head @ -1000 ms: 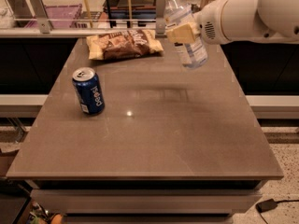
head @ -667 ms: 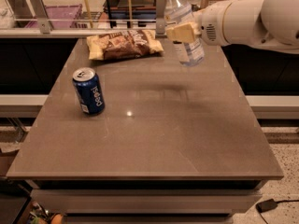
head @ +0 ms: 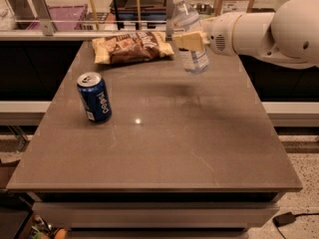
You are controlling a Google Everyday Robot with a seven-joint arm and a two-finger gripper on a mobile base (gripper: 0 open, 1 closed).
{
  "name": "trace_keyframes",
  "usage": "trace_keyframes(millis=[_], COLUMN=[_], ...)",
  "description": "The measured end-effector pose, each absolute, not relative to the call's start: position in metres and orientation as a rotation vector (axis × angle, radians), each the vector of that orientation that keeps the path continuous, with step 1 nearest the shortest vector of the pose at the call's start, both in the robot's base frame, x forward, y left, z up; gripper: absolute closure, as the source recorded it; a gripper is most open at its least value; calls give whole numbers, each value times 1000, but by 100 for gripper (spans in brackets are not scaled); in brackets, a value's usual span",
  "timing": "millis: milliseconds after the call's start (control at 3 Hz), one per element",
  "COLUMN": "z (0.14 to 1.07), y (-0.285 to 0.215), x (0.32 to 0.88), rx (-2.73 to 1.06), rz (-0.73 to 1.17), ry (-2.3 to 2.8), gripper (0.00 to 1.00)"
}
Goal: Pick blue plastic bottle
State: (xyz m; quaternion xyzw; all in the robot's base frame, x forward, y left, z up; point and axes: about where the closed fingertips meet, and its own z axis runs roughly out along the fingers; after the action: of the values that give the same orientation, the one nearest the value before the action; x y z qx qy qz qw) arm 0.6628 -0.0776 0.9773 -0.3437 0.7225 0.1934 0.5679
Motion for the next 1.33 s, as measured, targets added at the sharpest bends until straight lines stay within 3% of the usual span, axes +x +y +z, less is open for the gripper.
trace_keyframes(millis=[1333], z=[939], y=[-71], x=[678], rx=[-729], rz=[639], ry=[1545], gripper=[100])
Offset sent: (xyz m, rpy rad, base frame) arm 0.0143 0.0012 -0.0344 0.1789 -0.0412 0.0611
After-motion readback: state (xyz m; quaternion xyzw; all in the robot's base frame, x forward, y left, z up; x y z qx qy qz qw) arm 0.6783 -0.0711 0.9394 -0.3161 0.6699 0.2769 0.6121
